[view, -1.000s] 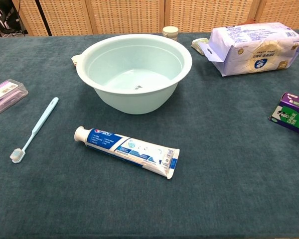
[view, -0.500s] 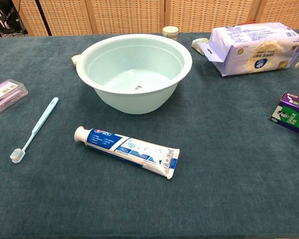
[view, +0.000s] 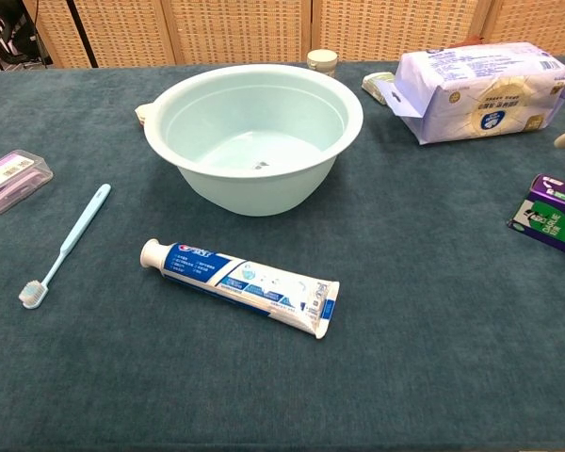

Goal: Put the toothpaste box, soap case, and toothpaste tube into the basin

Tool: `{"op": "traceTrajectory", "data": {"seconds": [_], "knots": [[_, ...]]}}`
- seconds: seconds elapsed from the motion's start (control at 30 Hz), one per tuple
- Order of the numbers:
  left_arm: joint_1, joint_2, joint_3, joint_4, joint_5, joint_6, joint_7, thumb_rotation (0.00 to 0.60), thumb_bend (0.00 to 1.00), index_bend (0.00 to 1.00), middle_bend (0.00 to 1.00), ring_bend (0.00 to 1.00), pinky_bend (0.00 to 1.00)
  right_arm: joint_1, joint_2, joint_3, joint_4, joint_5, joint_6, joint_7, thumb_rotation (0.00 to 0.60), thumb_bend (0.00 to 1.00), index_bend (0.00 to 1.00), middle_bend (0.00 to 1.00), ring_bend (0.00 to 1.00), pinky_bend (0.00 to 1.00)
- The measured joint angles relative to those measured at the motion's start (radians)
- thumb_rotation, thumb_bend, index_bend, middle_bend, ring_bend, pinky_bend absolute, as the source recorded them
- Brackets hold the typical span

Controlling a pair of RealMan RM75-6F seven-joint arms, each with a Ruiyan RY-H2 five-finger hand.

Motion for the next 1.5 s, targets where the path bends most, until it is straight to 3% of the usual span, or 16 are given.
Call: {"op": "traceTrajectory", "data": {"seconds": [0.23, 0.4, 0.67, 1.5], "knots": [[-0.001, -0.001, 0.003, -0.001, 0.005, -0.001, -0.001, 0.600, 0.25, 0.00, 0.00, 0.00, 0.00, 0.045, -0.015, -0.009, 0.050, 0.099, -0.044, -0.007, 0.600, 0.16, 0.07, 0.01, 0.00, 0.17], [0.002, -0.002, 0.005, -0.005, 0.016, 0.008, -0.001, 0.600, 0.25, 0.00, 0.00, 0.00, 0.00, 0.053, -0.015, -0.023, 0.051, 0.103, -0.030, -0.006, 0.600, 0.16, 0.15, 0.08, 0.01, 0.17], [0.002, 0.001, 0.002, -0.003, 0.012, 0.009, -0.011, 0.600, 0.25, 0.00, 0.00, 0.00, 0.00, 0.060, -0.022, -0.036, 0.049, 0.103, 0.014, -0.014, 0.600, 0.18, 0.41, 0.24, 0.18, 0.27], [0.003, 0.004, -0.002, -0.003, 0.012, 0.014, -0.026, 0.600, 0.25, 0.00, 0.00, 0.00, 0.00, 0.069, -0.043, -0.065, 0.069, 0.060, 0.085, -0.010, 0.600, 0.24, 0.65, 0.49, 0.46, 0.50]]}}
